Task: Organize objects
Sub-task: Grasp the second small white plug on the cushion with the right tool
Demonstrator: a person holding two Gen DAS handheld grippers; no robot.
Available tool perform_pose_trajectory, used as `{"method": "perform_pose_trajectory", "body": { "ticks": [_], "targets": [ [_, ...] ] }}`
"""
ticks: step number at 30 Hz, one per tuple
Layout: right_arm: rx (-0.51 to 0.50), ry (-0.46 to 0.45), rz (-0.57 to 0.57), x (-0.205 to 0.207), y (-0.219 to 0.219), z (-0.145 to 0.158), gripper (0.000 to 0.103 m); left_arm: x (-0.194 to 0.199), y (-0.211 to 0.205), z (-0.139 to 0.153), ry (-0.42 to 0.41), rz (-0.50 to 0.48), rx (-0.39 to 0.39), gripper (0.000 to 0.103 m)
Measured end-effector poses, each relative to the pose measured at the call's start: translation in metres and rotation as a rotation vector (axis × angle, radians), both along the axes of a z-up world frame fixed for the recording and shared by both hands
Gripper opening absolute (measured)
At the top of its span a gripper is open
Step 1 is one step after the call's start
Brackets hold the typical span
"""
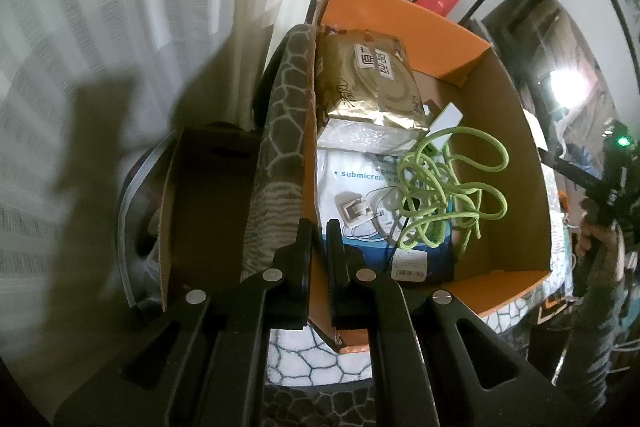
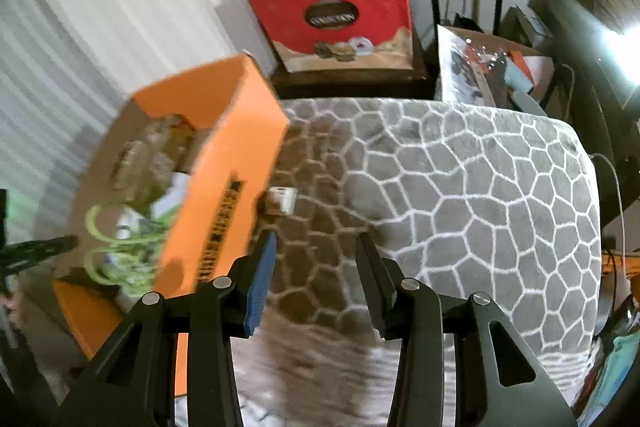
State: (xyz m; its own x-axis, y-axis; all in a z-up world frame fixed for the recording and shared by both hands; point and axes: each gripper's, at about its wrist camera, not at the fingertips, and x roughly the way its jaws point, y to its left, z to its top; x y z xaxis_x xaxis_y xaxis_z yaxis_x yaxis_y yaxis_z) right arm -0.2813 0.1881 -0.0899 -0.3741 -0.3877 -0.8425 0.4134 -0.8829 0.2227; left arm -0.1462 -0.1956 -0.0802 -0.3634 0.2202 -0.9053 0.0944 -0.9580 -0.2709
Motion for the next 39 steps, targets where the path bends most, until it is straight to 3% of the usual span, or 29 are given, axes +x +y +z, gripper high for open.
{"method": "perform_pose_trajectory", "body": {
  "ticks": [5, 14, 22, 33, 36, 39],
  "targets": [
    [0.015, 0.006, 0.027, -0.015, -0.017, -0.018, 0.049, 0.0, 0.0, 0.0, -0.002, 0.001, 0.001, 0.006],
    [-0.032, -0.026, 0.052, -0.035, -0.046, -0.032, 0.049, 0.001, 0.002, -0.001, -0.003, 0.01, -0.001, 0.006],
    [-0.102, -0.061, 0.066, -0.044, -0.048, -0.046, 0.041, 0.001, 0.0, -0.001, -0.004, 0.011, 0.004, 0.006],
    [-0.081, -0.026, 0.097, -0.041, -0.058, -0.051, 0.03, 0.0, -0.001, 0.0, -0.004, 0.013, 0.006, 0.006],
    [-0.072, -0.023, 0.097, -0.04, -0.058, -0.051, 0.026, 0.0, 0.0, 0.0, -0.005, 0.013, 0.007, 0.006],
    [-0.054, -0.022, 0.113, -0.037, -0.06, -0.048, 0.015, 0.0, 0.0, 0.0, -0.004, 0.011, 0.004, 0.006]
  ]
}}
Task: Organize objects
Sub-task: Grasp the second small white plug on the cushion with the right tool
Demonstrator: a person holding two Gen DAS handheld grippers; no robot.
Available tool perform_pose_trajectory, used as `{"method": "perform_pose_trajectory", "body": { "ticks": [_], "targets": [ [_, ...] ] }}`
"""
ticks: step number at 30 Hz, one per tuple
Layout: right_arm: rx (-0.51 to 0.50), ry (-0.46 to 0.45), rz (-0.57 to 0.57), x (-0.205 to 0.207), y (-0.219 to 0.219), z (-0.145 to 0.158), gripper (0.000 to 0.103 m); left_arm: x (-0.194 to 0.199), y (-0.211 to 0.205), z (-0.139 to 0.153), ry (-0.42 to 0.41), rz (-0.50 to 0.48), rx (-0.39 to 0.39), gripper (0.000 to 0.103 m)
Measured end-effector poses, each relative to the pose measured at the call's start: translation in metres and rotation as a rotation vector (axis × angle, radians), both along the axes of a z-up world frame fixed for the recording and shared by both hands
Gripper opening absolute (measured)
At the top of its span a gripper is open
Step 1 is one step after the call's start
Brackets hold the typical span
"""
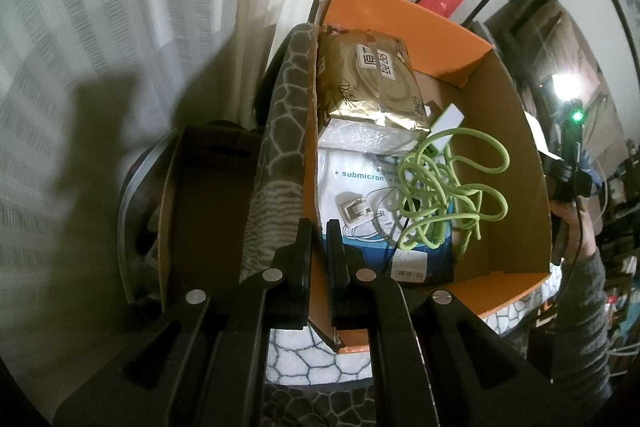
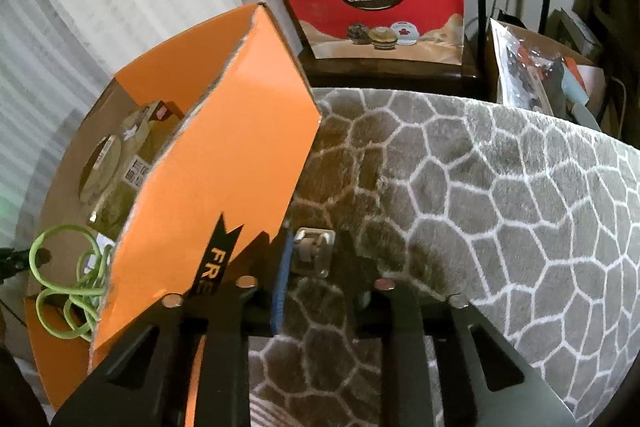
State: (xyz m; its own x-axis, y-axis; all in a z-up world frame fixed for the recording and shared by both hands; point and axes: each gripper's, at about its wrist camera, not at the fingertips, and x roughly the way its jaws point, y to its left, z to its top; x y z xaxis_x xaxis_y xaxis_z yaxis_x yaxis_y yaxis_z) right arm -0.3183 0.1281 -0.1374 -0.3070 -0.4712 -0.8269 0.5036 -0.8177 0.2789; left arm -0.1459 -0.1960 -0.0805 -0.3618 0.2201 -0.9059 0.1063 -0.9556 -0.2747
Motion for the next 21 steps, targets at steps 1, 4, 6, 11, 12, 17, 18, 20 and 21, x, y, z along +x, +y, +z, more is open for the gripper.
{"method": "perform_pose_trajectory", "body": {
  "ticks": [1, 4, 6, 11, 12, 17, 18, 20, 21],
  "targets": [
    [0.019, 0.004, -0.005, 0.001, 0.0, 0.001, 0.014, 0.0, 0.0, 0.0, 0.0, -0.001, -0.001, 0.006],
    [0.022, -0.004, -0.016, 0.001, 0.006, 0.005, 0.014, 0.0, -0.001, 0.0, 0.001, -0.001, 0.003, 0.006],
    [0.015, -0.001, -0.026, 0.001, 0.012, 0.01, 0.011, 0.0, -0.001, -0.001, 0.002, 0.0, 0.004, 0.006],
    [0.016, 0.001, -0.039, 0.0, 0.023, 0.018, 0.01, 0.001, 0.0, -0.001, 0.003, 0.0, 0.004, 0.006],
    [0.022, 0.007, -0.038, 0.0, 0.023, 0.019, 0.01, 0.001, 0.0, -0.001, 0.003, 0.0, 0.004, 0.006],
    [-0.002, -0.002, -0.029, 0.001, 0.014, 0.013, 0.024, 0.001, 0.0, -0.001, 0.002, 0.0, 0.004, 0.006],
    [-0.004, -0.001, -0.027, 0.002, 0.012, 0.012, 0.026, 0.001, 0.0, -0.001, 0.001, 0.0, 0.004, 0.006],
    [-0.012, 0.001, -0.02, 0.003, 0.008, 0.009, 0.031, 0.001, 0.001, 0.0, 0.001, -0.001, 0.001, 0.006],
    [-0.009, -0.001, -0.02, 0.003, 0.005, 0.006, 0.031, 0.001, 0.001, 0.0, 0.002, 0.0, 0.001, 0.006]
  ]
}}
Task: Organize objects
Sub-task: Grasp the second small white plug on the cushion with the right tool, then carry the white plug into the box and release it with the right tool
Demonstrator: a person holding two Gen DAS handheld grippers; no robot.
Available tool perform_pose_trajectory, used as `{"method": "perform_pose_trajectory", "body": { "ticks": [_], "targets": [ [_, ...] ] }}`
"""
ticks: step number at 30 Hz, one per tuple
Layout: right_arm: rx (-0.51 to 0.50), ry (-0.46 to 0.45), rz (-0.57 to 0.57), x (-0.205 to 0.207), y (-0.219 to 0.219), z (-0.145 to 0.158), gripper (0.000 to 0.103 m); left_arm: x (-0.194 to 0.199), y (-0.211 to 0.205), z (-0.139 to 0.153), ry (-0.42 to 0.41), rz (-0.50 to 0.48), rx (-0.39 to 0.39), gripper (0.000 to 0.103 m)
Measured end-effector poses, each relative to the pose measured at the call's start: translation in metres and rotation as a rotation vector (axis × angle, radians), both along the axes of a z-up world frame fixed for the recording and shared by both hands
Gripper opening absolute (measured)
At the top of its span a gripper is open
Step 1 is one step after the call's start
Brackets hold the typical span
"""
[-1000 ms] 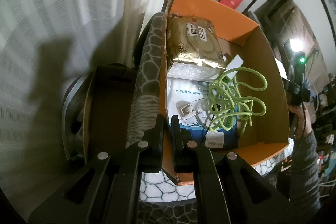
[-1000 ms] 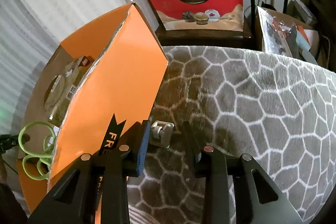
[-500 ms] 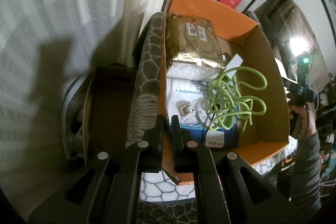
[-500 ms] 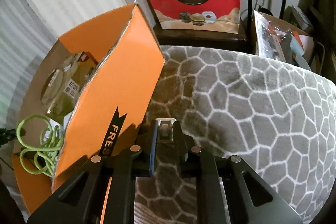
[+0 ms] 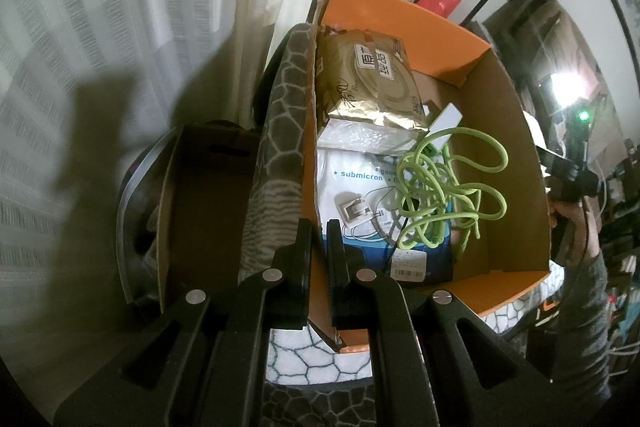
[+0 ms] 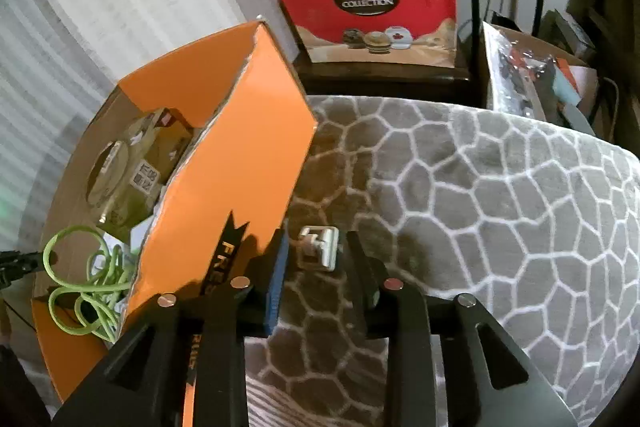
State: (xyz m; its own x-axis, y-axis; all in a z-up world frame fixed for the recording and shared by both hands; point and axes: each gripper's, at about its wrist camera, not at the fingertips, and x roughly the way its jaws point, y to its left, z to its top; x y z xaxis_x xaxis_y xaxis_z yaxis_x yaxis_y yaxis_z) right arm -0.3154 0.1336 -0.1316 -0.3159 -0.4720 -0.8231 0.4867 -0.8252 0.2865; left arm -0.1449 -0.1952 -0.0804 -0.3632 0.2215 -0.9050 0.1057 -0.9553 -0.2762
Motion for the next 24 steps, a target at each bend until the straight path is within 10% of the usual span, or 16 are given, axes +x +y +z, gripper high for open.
{"method": "perform_pose_trajectory", "body": {
  "ticks": [24],
  "targets": [
    [0.031, 0.09, 0.0, 0.01, 0.012, 0.026, 0.014, 0.0, 0.002, 0.001, 0.003, 0.002, 0.002, 0.006]
  ]
}}
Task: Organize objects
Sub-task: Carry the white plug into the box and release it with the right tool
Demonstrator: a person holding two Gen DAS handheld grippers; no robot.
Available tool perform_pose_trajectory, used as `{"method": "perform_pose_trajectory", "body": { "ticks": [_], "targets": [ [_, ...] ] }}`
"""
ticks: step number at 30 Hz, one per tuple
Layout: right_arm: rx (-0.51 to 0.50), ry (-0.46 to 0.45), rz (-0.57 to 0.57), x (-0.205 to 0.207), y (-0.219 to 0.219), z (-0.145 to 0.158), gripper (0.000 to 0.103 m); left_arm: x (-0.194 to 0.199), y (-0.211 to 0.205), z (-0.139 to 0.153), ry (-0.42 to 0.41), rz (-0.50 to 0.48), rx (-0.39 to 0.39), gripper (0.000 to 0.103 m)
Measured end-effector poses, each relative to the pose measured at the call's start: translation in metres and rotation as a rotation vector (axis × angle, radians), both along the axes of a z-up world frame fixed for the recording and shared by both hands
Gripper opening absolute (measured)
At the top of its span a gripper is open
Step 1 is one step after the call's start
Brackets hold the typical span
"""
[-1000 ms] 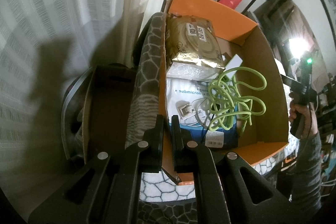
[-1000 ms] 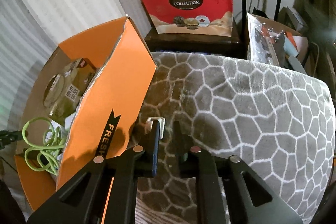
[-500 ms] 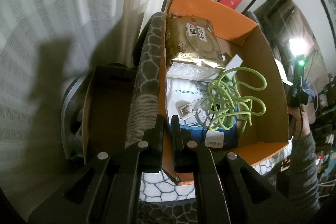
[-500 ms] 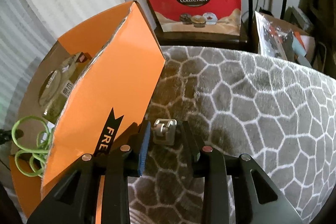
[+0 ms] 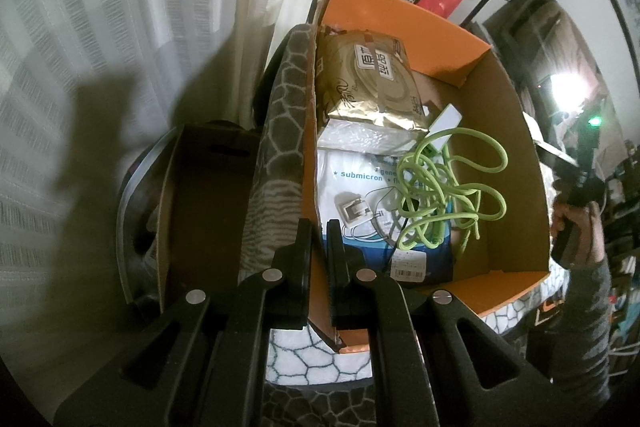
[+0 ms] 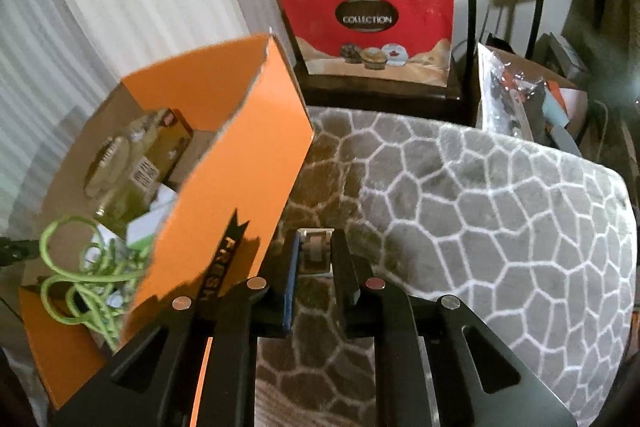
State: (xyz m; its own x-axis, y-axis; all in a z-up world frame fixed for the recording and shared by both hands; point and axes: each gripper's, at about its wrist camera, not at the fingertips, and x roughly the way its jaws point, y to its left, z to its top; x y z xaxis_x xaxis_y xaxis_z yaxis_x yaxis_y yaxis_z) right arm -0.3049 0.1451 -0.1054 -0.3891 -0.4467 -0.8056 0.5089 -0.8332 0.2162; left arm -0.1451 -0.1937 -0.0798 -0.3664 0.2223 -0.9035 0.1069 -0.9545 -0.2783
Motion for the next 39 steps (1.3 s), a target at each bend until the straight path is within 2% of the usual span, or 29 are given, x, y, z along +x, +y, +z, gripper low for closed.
{"method": "perform_pose_trajectory", "body": {
  "ticks": [5, 9, 18, 23, 28, 39],
  "targets": [
    [-0.032, 0.032, 0.022, 0.011, 0.005, 0.035, 0.014, 0.0, -0.001, 0.0, 0.001, 0.002, 0.004, 0.006],
    [-0.014, 0.066, 0.053, 0.023, -0.001, 0.06, 0.014, 0.0, -0.002, -0.001, 0.002, 0.003, 0.005, 0.006],
    [-0.06, 0.072, 0.194, 0.063, -0.044, 0.094, 0.014, 0.0, -0.004, 0.0, 0.002, 0.009, 0.014, 0.006],
    [-0.076, 0.033, 0.304, 0.089, -0.085, 0.093, 0.014, 0.0, -0.004, -0.001, 0.003, 0.012, 0.015, 0.006],
    [-0.045, 0.003, 0.381, 0.108, -0.125, 0.079, 0.014, 0.001, -0.004, -0.001, 0.003, 0.013, 0.016, 0.006],
    [0.032, -0.061, 0.439, 0.115, -0.184, 0.046, 0.014, 0.002, -0.005, -0.001, 0.007, 0.015, 0.024, 0.006]
  ]
}}
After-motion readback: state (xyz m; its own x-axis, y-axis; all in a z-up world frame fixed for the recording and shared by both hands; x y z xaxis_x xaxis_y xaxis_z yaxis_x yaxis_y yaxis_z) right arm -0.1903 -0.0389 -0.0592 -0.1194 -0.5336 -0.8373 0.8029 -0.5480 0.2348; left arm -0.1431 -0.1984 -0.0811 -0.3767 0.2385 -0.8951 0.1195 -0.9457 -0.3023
